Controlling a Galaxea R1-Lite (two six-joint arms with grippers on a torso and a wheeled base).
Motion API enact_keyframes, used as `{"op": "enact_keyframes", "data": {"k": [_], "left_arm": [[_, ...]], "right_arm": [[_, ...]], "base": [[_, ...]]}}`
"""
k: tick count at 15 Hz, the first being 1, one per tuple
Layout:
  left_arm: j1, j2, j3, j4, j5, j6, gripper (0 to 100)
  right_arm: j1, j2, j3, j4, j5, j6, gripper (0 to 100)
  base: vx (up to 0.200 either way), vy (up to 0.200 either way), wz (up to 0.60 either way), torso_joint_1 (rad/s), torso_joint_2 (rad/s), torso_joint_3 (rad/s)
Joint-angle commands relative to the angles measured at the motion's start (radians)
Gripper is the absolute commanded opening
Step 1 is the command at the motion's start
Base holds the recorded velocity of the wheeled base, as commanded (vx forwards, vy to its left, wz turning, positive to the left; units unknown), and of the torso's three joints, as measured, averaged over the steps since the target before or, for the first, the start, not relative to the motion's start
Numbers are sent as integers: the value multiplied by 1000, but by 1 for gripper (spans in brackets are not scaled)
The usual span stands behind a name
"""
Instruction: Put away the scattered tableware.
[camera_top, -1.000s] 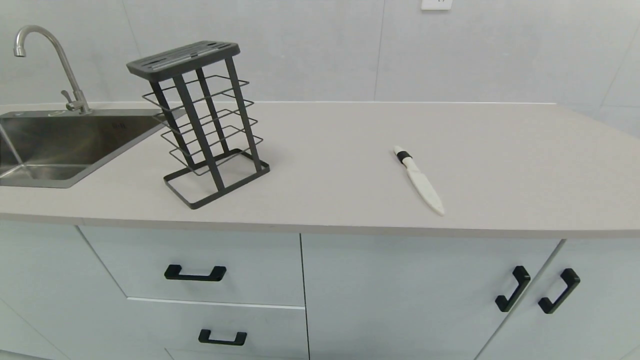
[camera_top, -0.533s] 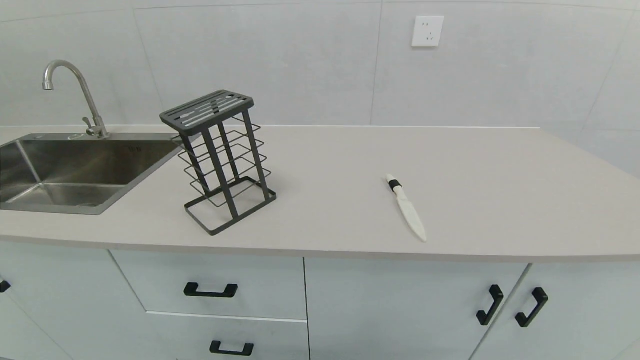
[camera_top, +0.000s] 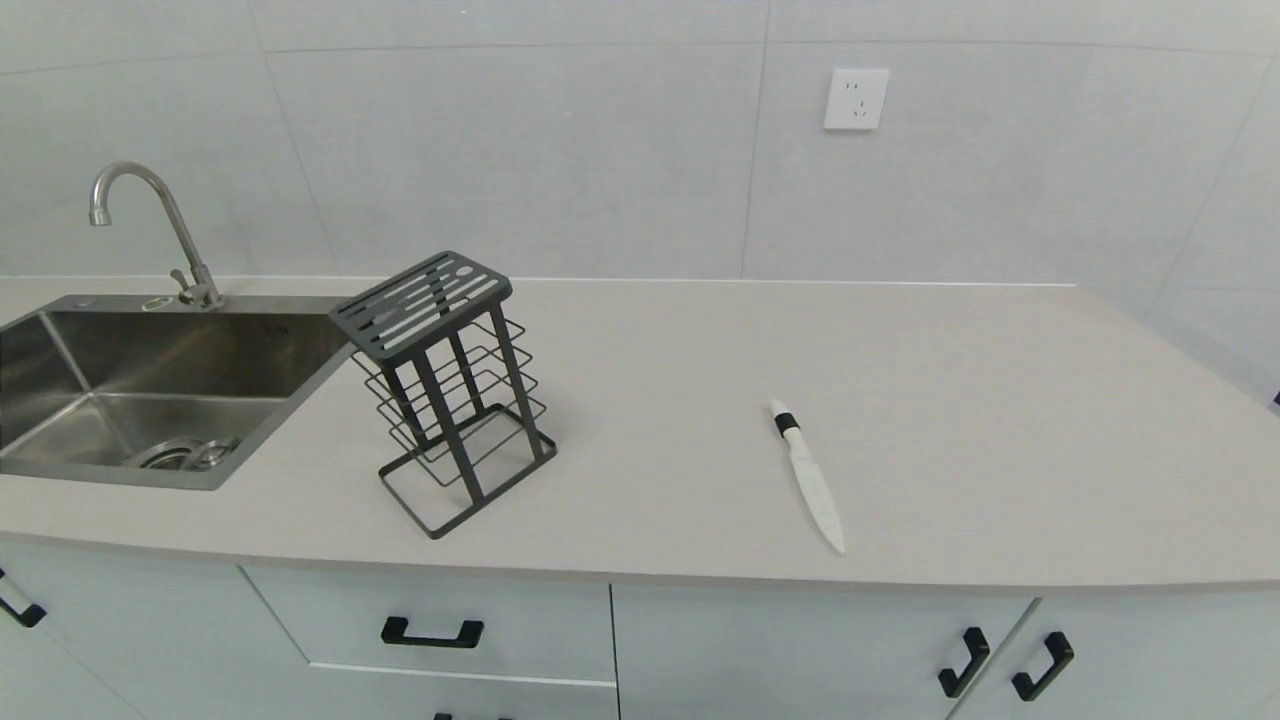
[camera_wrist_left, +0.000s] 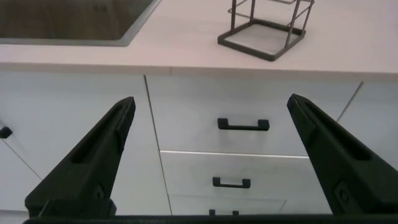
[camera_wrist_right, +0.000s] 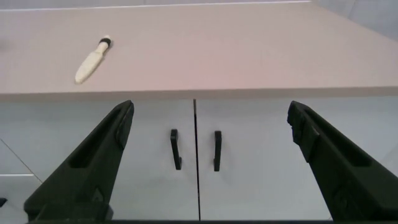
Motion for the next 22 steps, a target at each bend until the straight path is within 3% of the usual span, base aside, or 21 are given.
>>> {"op": "enact_keyframes", "data": {"k": [1,5,18,22], "left_arm": [[0,1,0,0,0,0,100],[0,1,0,0,2,0,100],[0,1,0,0,3,-3,100],[0,1,0,0,3,-3,100]], "right_arm": [[0,2,0,0,0,0,100],[0,2,0,0,0,1,100],[0,2,0,0,0,1,100],[0,2,0,0,0,1,100]], "base": [[0,0,0,290,-540,-266],[200,0,0,286,-551,-266],[0,0,0,23,-46,-22],[0,0,0,193,0,184]]}}
